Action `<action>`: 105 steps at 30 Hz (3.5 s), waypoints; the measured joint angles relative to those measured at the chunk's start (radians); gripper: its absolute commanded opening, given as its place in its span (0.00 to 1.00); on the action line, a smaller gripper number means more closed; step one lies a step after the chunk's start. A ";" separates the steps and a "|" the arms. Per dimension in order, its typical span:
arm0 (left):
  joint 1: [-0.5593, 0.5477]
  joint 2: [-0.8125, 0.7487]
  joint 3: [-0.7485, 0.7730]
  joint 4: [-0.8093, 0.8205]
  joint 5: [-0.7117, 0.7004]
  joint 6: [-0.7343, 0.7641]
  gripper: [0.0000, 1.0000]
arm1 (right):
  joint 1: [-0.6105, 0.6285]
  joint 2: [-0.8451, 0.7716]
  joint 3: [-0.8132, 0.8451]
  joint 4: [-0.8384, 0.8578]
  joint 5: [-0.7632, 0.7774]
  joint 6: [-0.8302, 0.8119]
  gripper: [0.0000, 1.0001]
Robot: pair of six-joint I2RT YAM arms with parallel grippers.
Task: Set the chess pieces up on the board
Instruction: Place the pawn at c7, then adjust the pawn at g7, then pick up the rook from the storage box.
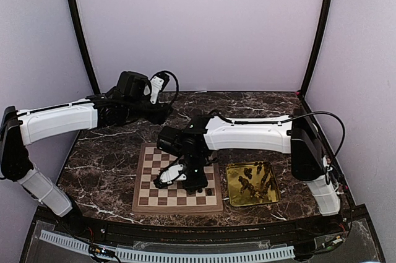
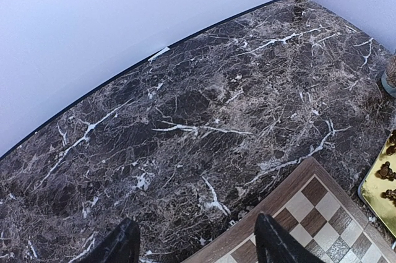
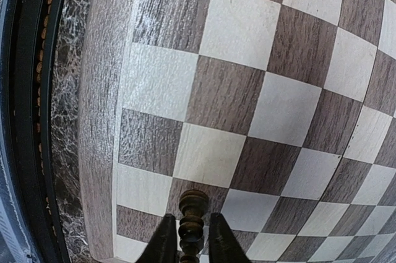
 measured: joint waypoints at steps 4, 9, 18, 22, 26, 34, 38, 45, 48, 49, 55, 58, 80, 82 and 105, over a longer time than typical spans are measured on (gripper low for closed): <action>0.002 0.000 0.000 0.000 0.003 0.000 0.66 | 0.000 0.000 0.000 0.000 -0.003 0.001 0.39; 0.002 0.000 0.000 0.000 0.008 0.000 0.66 | 0.000 -0.013 -0.021 0.011 0.005 0.005 0.49; 0.002 0.000 0.000 -0.001 0.021 0.000 0.66 | -0.031 -0.087 -0.121 0.016 0.009 0.013 0.44; 0.002 0.000 0.000 -0.001 0.025 0.000 0.66 | -0.043 -0.088 -0.140 0.024 0.005 0.020 0.38; 0.002 0.000 0.000 -0.001 0.026 0.000 0.66 | -0.047 -0.088 -0.143 0.027 0.000 0.024 0.33; 0.002 0.000 0.000 -0.001 0.030 0.000 0.66 | -0.047 -0.088 -0.145 0.027 -0.025 0.023 0.28; 0.002 0.000 0.000 -0.001 0.034 0.000 0.66 | -0.047 -0.088 -0.146 0.026 -0.034 0.023 0.26; 0.002 0.000 0.000 -0.001 0.037 0.000 0.66 | -0.045 -0.088 -0.147 0.022 -0.043 0.020 0.25; 0.002 0.000 0.000 -0.001 0.038 0.000 0.66 | -0.044 -0.088 -0.147 0.018 -0.052 0.019 0.24; 0.002 0.000 0.000 -0.001 0.039 0.000 0.66 | -0.044 -0.088 -0.147 0.018 -0.053 0.019 0.24; 0.002 0.000 0.000 -0.001 0.041 0.000 0.66 | -0.043 -0.088 -0.150 0.013 -0.055 0.019 0.28; 0.002 0.001 0.000 -0.001 0.042 0.000 0.66 | -0.044 -0.088 -0.159 0.017 -0.048 0.020 0.34; 0.002 0.004 0.000 -0.002 0.049 0.000 0.66 | -0.444 -0.493 -0.473 0.123 -0.087 0.023 0.38; 0.002 0.008 0.000 -0.002 0.053 0.000 0.66 | -0.513 -0.511 -0.563 0.140 -0.074 0.030 0.38; 0.002 0.037 0.000 -0.005 0.078 0.000 0.66 | -0.635 -0.568 -0.787 0.240 0.005 0.081 0.34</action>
